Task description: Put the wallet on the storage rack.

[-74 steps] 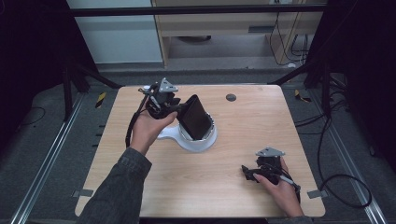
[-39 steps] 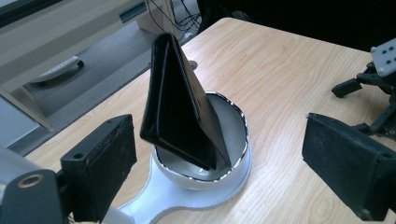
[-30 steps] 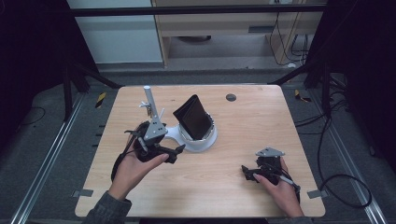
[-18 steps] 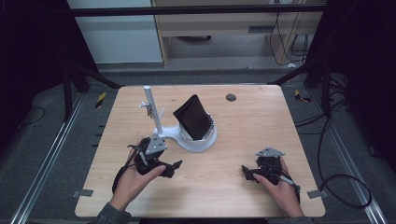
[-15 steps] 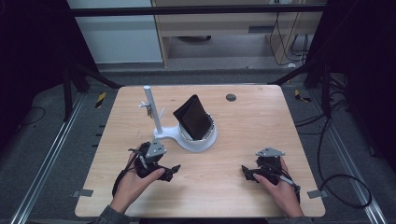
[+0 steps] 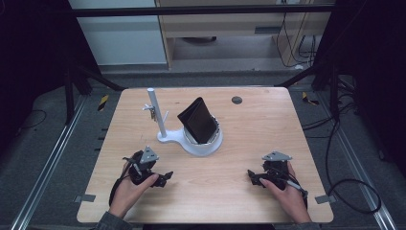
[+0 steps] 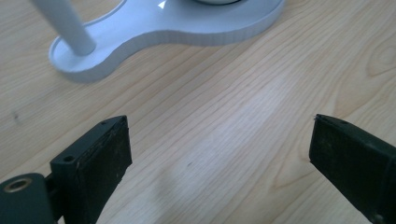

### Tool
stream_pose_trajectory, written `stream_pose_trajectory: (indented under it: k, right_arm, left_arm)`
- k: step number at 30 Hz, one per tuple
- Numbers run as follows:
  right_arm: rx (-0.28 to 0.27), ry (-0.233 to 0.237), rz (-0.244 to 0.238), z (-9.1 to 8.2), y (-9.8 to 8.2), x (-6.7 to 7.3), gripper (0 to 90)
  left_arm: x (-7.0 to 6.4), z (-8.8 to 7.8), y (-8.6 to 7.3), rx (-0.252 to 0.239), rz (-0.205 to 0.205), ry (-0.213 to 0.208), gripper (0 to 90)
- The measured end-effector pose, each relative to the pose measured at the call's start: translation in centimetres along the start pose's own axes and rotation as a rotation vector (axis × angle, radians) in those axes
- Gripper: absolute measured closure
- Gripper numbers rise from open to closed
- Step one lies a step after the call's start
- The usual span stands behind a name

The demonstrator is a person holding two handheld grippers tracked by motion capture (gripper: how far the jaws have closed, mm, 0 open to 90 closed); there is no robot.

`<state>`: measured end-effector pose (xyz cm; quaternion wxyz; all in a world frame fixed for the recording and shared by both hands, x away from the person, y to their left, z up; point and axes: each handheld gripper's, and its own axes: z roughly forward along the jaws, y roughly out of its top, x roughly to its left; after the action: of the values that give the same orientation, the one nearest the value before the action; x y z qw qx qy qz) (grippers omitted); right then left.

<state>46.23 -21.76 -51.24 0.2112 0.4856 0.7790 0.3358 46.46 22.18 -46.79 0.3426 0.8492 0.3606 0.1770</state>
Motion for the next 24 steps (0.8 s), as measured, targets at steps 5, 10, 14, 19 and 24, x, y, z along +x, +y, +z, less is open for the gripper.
stream_pose_trajectory:
  k: [5, 10, 14, 19, 24]
  right_arm:
    - [0.000, 0.000, 0.000, 0.0, 0.0, 0.0, 3.0]
    - [0.000, 0.000, -0.001, 0.0, 0.0, 0.0, 2.9]
    - [0.000, 0.000, 0.000, 0.0, 0.0, 0.0, 2.9]
    - [-0.001, -0.003, 0.001, 0.0, 0.0, 0.1, 3.0]
    - [-0.001, -0.002, 0.000, 0.0, -0.1, 0.2, 2.8]
  left_arm:
    - [1.2, 0.0, -1.1, 0.019, -0.027, 0.027, 5.3]
    - [2.4, 0.1, -2.0, 0.026, -0.061, 0.032, 4.7]
    - [3.1, 0.2, -2.6, 0.031, -0.080, 0.040, 4.6]
    - [4.1, 0.7, -3.5, 0.054, -0.085, 0.044, 4.7]
    - [4.9, 1.3, -4.5, 0.025, -0.105, 0.063, 0.8]
